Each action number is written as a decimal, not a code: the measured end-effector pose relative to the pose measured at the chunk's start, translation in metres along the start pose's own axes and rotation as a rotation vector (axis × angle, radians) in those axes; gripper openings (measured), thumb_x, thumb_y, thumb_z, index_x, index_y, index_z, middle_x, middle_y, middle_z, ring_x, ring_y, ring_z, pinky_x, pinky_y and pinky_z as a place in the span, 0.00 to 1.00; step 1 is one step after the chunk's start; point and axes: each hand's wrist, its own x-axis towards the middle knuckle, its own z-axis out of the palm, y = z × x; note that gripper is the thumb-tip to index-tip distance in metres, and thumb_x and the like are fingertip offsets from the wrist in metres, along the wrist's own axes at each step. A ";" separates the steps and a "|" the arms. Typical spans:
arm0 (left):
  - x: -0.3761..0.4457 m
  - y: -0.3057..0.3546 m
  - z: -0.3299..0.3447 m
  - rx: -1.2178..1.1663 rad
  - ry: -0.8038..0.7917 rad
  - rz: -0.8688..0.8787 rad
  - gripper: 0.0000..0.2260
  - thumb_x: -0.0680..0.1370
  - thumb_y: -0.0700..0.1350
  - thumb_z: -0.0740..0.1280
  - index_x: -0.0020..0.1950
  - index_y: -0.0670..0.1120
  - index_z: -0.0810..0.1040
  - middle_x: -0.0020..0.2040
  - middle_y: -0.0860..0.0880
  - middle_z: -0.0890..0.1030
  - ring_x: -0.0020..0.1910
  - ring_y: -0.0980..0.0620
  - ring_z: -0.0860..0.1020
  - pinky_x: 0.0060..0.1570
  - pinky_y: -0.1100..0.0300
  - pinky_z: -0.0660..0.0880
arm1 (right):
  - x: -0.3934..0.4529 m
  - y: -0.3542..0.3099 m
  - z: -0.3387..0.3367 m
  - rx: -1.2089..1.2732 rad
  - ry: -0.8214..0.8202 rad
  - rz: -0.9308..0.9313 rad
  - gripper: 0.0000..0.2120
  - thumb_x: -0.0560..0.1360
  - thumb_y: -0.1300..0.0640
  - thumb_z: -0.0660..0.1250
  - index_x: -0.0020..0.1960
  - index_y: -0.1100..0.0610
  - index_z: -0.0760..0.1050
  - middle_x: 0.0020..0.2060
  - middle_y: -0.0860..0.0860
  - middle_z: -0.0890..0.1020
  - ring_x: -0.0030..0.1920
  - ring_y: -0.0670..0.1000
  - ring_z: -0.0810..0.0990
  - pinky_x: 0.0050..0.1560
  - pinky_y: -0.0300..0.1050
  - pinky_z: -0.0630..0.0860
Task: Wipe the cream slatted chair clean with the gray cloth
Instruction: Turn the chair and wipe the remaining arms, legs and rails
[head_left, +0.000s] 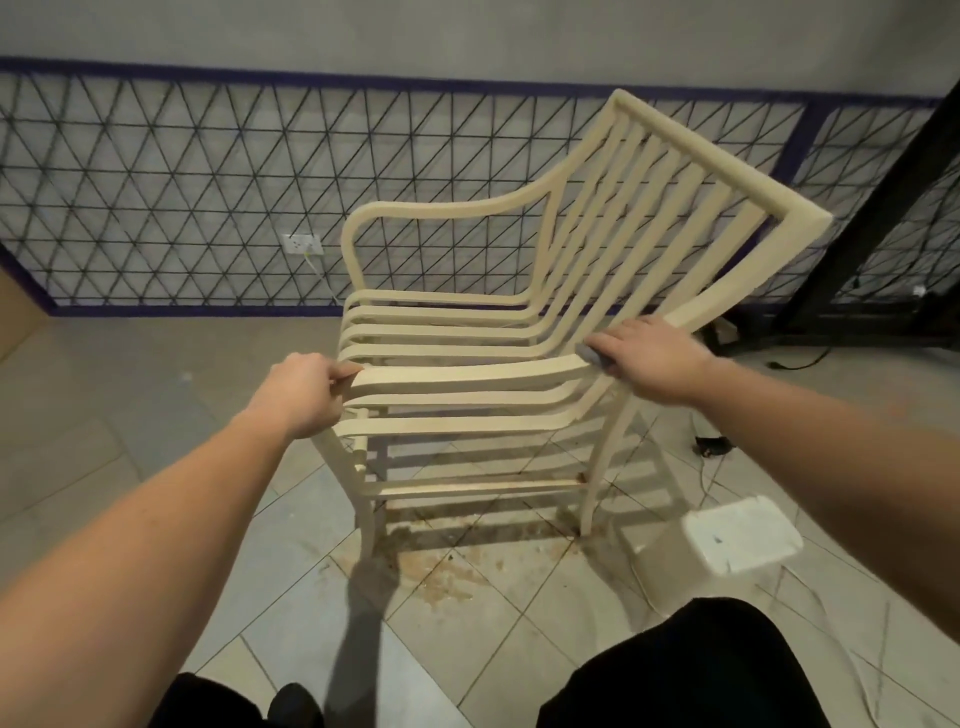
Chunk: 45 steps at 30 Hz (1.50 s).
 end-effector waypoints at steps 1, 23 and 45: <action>0.000 -0.006 0.001 -0.084 -0.013 0.010 0.18 0.79 0.44 0.68 0.66 0.60 0.80 0.56 0.53 0.84 0.51 0.49 0.81 0.59 0.52 0.79 | 0.010 -0.020 0.008 0.044 0.004 -0.007 0.20 0.80 0.56 0.63 0.71 0.51 0.66 0.61 0.51 0.78 0.60 0.54 0.76 0.65 0.52 0.70; -0.042 -0.158 0.071 -0.625 -0.140 -0.306 0.21 0.80 0.36 0.64 0.73 0.47 0.75 0.62 0.49 0.81 0.60 0.50 0.79 0.61 0.59 0.74 | 0.182 -0.275 -0.028 0.004 -0.041 -0.420 0.11 0.80 0.57 0.59 0.62 0.55 0.68 0.53 0.55 0.74 0.50 0.56 0.75 0.43 0.49 0.68; -0.019 -0.056 -0.009 -0.955 0.271 0.001 0.14 0.78 0.49 0.72 0.63 0.50 0.77 0.50 0.58 0.81 0.49 0.63 0.79 0.50 0.58 0.79 | 0.173 -0.290 -0.089 1.906 -0.033 0.334 0.16 0.85 0.49 0.54 0.63 0.58 0.70 0.52 0.56 0.82 0.48 0.55 0.83 0.47 0.50 0.79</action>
